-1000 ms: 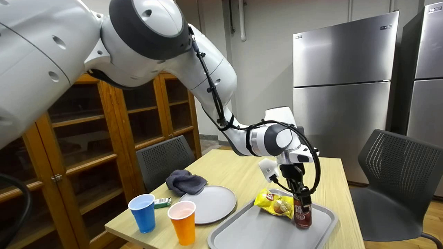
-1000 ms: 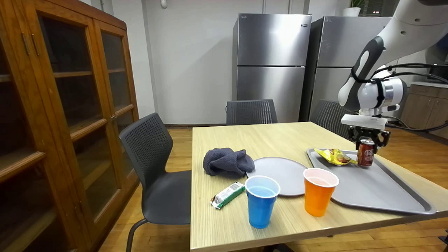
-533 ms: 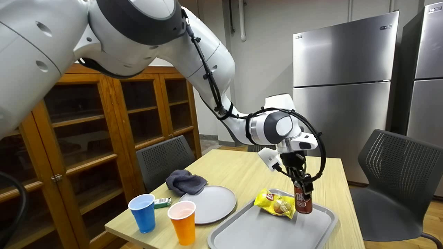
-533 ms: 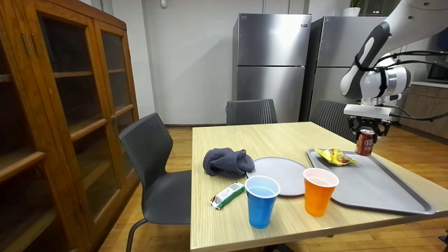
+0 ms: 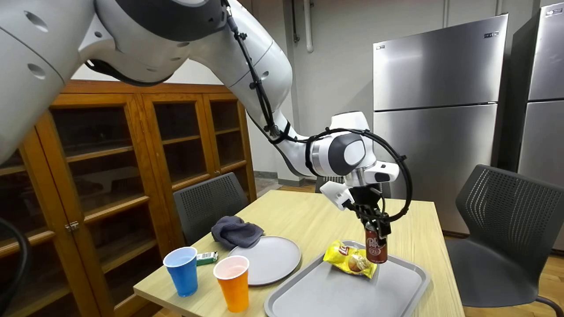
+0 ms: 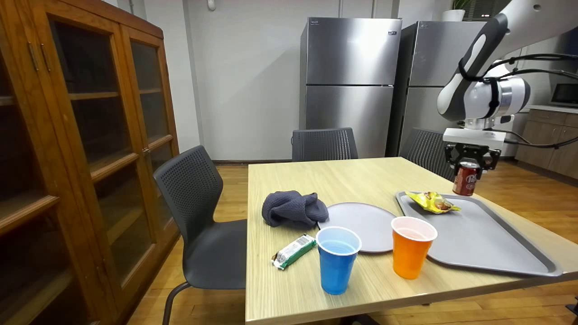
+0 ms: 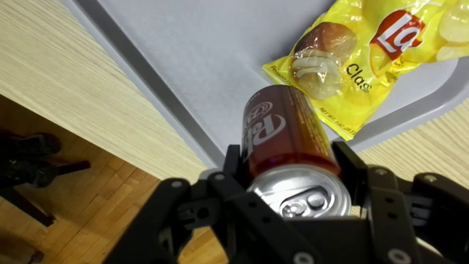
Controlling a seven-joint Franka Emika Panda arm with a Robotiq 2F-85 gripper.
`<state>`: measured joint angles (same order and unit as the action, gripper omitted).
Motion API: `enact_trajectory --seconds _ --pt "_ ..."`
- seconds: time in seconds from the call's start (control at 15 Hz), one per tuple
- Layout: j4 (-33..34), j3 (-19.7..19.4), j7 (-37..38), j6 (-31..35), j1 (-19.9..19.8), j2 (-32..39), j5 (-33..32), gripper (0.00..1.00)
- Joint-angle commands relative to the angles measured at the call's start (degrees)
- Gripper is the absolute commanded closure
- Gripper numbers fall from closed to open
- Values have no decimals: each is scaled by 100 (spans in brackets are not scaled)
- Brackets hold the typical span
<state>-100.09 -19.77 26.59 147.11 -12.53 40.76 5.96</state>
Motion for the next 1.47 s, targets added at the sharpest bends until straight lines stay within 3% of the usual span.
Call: enact_trajectory --seconds 0.0,0.73,1.4 --pt "-437 202 -366 26 10 -469 36 61" --pt "-1272 558 -839 262 343 -997 -50 61" --pt "-1855 710 -878 513 905 -1240 -239 61"
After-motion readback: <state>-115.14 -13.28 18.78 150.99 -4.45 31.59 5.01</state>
